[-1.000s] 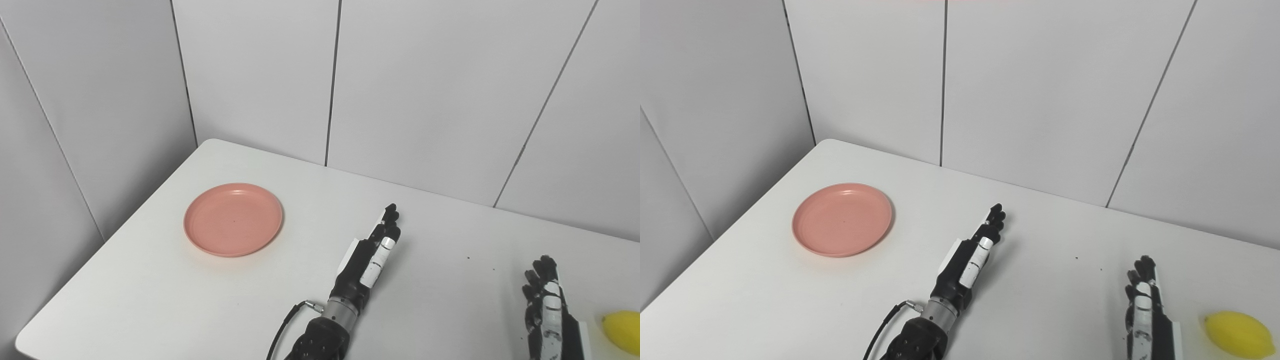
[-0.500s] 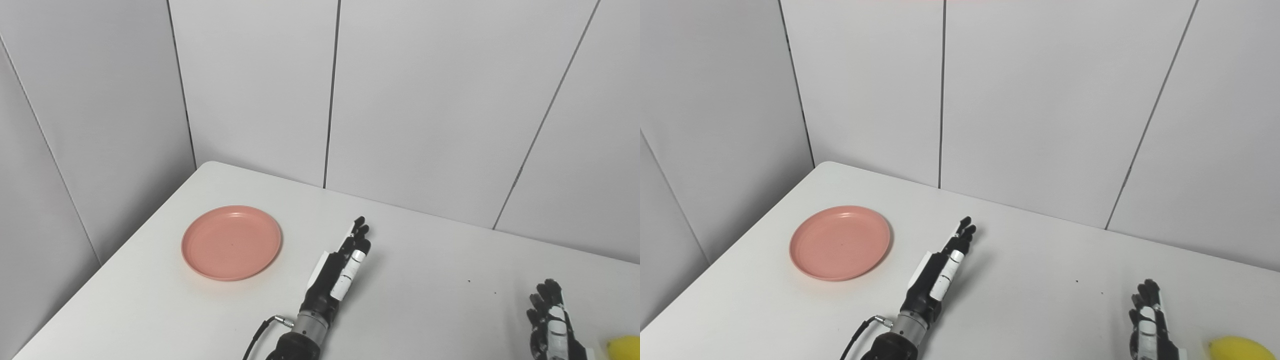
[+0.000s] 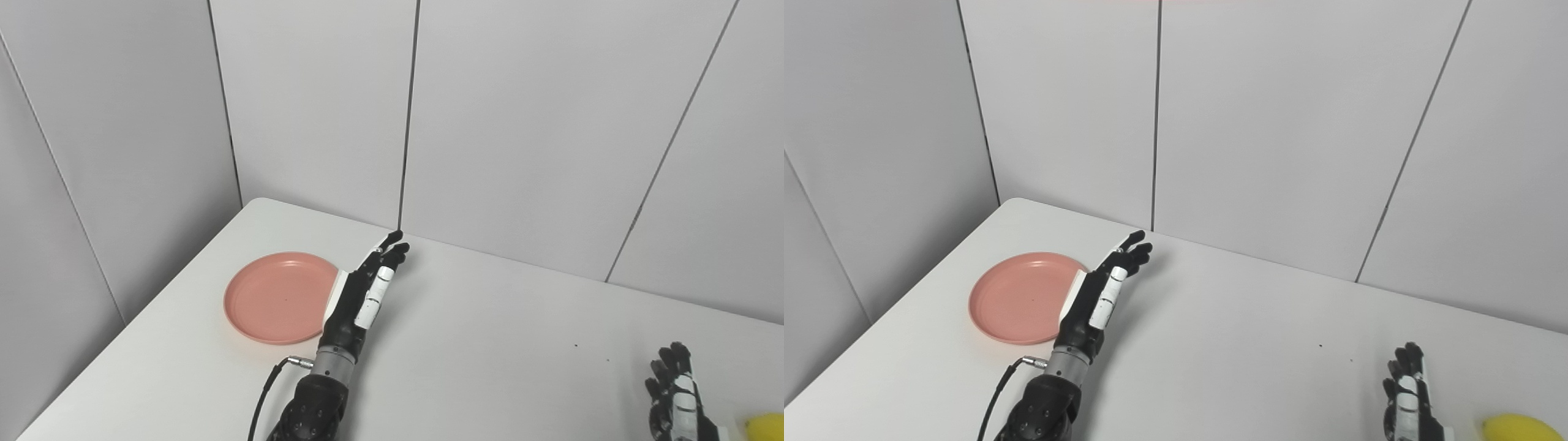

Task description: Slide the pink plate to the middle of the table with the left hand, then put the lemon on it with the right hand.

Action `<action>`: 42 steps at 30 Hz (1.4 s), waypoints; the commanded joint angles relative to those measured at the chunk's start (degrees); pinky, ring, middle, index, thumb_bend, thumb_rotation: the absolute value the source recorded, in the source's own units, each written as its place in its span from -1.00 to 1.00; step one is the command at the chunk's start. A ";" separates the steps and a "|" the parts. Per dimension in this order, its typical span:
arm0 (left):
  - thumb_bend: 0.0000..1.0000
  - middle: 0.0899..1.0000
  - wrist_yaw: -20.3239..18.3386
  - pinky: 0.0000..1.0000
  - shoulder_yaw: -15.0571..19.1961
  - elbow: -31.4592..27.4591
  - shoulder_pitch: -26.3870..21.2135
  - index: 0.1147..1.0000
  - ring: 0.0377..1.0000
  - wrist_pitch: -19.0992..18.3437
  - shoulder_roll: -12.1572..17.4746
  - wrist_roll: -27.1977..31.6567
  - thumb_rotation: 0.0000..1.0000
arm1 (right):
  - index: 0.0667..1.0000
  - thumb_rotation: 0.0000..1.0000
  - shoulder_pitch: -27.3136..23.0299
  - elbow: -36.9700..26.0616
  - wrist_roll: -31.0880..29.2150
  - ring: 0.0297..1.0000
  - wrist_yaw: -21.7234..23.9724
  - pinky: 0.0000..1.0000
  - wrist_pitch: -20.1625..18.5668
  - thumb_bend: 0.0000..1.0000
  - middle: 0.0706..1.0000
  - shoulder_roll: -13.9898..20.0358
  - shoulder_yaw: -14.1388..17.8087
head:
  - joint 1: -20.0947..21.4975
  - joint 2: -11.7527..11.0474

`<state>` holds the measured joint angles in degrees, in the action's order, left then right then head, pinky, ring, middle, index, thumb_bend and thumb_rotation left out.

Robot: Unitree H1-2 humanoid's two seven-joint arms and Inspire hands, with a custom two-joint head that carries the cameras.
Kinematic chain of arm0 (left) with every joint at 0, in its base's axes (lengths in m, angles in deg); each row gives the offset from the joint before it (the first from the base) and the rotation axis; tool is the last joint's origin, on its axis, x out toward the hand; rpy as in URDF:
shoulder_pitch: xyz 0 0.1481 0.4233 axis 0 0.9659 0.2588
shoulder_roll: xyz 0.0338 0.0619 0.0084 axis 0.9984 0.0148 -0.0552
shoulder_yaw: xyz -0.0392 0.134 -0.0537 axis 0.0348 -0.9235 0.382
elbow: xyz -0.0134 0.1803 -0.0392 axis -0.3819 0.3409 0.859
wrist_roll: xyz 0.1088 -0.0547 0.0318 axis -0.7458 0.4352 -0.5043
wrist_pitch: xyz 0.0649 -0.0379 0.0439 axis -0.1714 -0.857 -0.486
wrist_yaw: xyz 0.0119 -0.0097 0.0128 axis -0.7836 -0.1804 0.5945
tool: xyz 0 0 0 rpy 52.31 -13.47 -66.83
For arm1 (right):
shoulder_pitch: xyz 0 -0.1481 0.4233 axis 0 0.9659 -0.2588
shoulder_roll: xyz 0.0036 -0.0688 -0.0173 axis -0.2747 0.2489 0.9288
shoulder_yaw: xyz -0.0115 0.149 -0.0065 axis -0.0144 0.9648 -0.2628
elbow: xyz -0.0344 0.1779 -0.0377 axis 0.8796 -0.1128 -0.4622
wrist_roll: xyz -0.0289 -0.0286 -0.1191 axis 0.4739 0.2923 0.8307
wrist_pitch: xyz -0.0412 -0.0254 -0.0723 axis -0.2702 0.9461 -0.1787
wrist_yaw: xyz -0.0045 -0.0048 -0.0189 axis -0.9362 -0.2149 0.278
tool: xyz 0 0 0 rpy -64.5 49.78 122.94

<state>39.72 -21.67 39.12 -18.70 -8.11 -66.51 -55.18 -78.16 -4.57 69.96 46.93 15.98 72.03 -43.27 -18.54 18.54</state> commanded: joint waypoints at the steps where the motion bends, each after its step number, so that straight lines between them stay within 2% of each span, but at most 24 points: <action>1: 0.41 0.64 1.36 0.72 0.86 -1.92 -2.23 0.64 0.66 2.06 0.64 0.02 1.00 | 0.95 0.99 -1.55 -1.92 0.05 0.99 0.15 1.00 1.08 -0.46 0.95 -0.26 -0.13 | 0.18 -0.09; 8: 0.37 0.58 3.91 0.74 4.56 -0.60 -3.46 0.57 0.65 2.29 4.02 -1.39 1.00 | 0.94 1.00 -1.86 -1.87 0.46 0.99 0.23 1.00 1.16 -0.51 0.95 -0.02 -0.15 | -0.78 -0.69; 15: 0.41 0.56 5.78 0.80 7.79 2.37 -5.18 0.55 0.64 1.90 8.37 -2.17 1.00 | 0.98 1.00 -2.08 -1.78 0.61 1.00 0.48 1.00 1.26 -0.51 0.99 0.17 -0.21 | -1.59 -1.47; 17: 0.40 0.57 5.77 0.75 8.16 2.92 -5.39 0.56 0.65 0.86 10.29 -3.07 1.00 | 0.99 1.00 -2.15 -1.45 0.47 1.00 0.57 1.00 1.53 -0.51 1.00 0.24 -0.15 | -1.74 -1.75; 21: 0.42 0.59 6.66 0.87 9.06 4.61 -5.85 0.57 0.69 0.86 12.60 -3.79 1.00 | 0.98 1.00 -2.30 -0.37 -0.08 1.00 0.70 1.00 2.06 -0.56 1.00 0.30 0.15 | -2.24 -2.29; 23: 0.37 0.59 6.65 0.78 9.77 5.60 -6.00 0.57 0.67 1.21 13.81 -3.13 1.00 | 0.97 0.95 -2.26 -0.35 -0.30 1.00 0.64 1.00 1.82 -0.53 0.98 0.14 0.19 | -2.32 -2.38; 27: 0.37 0.66 5.69 0.84 10.77 6.98 -5.85 0.64 0.72 1.33 16.00 -1.78 1.00 | 0.97 0.92 -2.09 -1.08 -0.25 1.00 0.43 1.00 1.15 -0.52 0.98 -0.01 0.06 | -2.22 -2.16; 29: 0.35 0.68 5.76 0.87 11.51 8.25 -5.93 0.65 0.73 1.58 17.28 -1.08 1.00 | 0.99 0.96 -1.91 -1.63 0.89 1.00 1.27 1.00 0.71 -0.54 0.99 1.03 -0.79 | -2.37 -2.03; 31: 0.38 0.68 6.08 0.92 12.32 9.39 -5.98 0.65 0.77 0.85 18.47 -0.63 1.00 | 1.00 0.99 -1.80 -2.03 1.60 1.00 1.77 1.00 0.41 -0.63 1.00 1.77 -1.33 | -2.54 -1.84; 33: 0.45 0.69 6.32 0.94 12.79 10.03 -5.99 0.66 0.80 0.12 19.17 -0.41 1.00 | 1.00 1.00 -1.77 -2.26 1.62 1.00 1.69 1.00 0.13 -0.66 1.00 1.99 -1.53 | -2.54 -1.84; 37: 0.45 0.68 7.61 0.88 13.14 12.95 -5.52 0.66 0.78 0.22 21.32 -2.69 1.00 | 1.00 1.00 -1.77 -2.17 1.66 1.00 1.41 1.00 0.27 -0.64 1.00 2.08 -1.75 | -2.75 -1.67; 42: 0.48 0.70 8.00 0.85 13.65 14.69 -4.51 0.68 0.80 -0.02 22.31 -2.42 1.00 | 1.00 1.00 -1.62 -2.09 1.38 1.00 1.59 1.00 0.12 -0.61 1.00 2.17 -1.86 | -3.21 -1.40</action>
<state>46.80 -8.16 54.60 -22.29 -8.77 -45.79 -56.98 -78.62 -5.11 71.57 47.70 15.92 74.05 -45.04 -21.71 17.14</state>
